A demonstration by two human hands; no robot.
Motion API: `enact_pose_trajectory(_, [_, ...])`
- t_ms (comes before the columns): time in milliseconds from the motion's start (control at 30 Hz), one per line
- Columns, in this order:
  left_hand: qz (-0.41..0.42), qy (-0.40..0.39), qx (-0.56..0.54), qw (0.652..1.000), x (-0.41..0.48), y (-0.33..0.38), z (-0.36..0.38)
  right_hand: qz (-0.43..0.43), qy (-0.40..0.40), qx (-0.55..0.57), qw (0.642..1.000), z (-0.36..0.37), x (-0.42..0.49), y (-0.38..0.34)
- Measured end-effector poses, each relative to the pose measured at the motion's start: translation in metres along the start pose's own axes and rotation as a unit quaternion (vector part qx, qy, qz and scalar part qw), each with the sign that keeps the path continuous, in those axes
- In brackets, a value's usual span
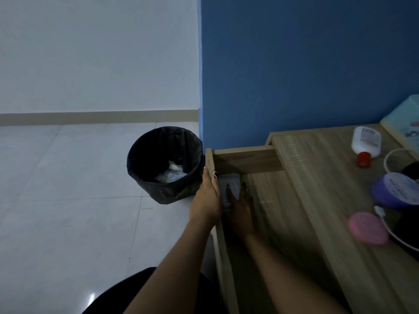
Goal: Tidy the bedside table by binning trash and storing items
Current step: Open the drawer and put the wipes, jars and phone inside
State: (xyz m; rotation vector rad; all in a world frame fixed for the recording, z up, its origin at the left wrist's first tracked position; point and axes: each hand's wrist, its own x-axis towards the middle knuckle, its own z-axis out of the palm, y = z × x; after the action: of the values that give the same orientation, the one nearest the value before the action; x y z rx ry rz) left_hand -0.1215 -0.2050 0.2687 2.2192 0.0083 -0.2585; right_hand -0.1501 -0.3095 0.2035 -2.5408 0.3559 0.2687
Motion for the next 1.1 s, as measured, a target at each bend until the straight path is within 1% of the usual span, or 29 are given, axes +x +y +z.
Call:
enact_pose_trajectory(100, [-0.007,-0.013,-0.008,1.0,0.002,-0.003,-0.001,-0.016,0.013,-0.004,1.0,-0.013,-0.002,-0.009])
enact_pose_trajectory(200, [-0.021,-0.012,0.009,1.0,0.009,-0.007,-0.001,-0.04,0.084,0.059,0.994,-0.053,-0.014,-0.026])
enact_pose_trajectory(267, [-0.024,-0.007,0.027,0.999,0.01,-0.006,-0.003,-0.067,0.128,0.08,0.986,-0.089,-0.028,-0.028])
enact_pose_trajectory(367, [-0.037,-0.011,0.05,0.998,0.006,0.002,-0.003,-0.085,0.198,0.081,0.973,-0.136,-0.05,-0.004])
enact_pose_trajectory(467, [-0.04,-0.015,0.051,0.998,-0.001,0.01,-0.006,-0.087,0.291,0.045,0.952,-0.168,-0.072,0.036])
enact_pose_trajectory(500, [-0.039,-0.018,0.046,0.998,-0.001,0.01,-0.005,-0.078,0.305,0.036,0.948,-0.177,-0.081,0.05])
enact_pose_trajectory(600, [-0.042,-0.026,0.05,0.998,-0.002,0.014,-0.006,-0.048,0.313,0.003,0.949,-0.189,-0.106,0.085])
enact_pose_trajectory(767, [-0.042,-0.038,0.055,0.997,-0.003,0.013,-0.007,-0.02,0.255,-0.061,0.965,-0.189,-0.138,0.116])
enact_pose_trajectory(867, [-0.042,-0.042,0.056,0.997,-0.004,0.014,-0.007,-0.024,0.256,-0.091,0.962,-0.184,-0.146,0.123])
enact_pose_trajectory(1000, [-0.036,-0.044,0.056,0.997,-0.006,0.015,-0.008,-0.024,0.276,-0.065,0.959,-0.182,-0.151,0.125])
enact_pose_trajectory(1100, [-0.037,-0.043,0.054,0.997,-0.009,0.02,-0.009,-0.014,0.281,-0.035,0.959,-0.184,-0.15,0.114])
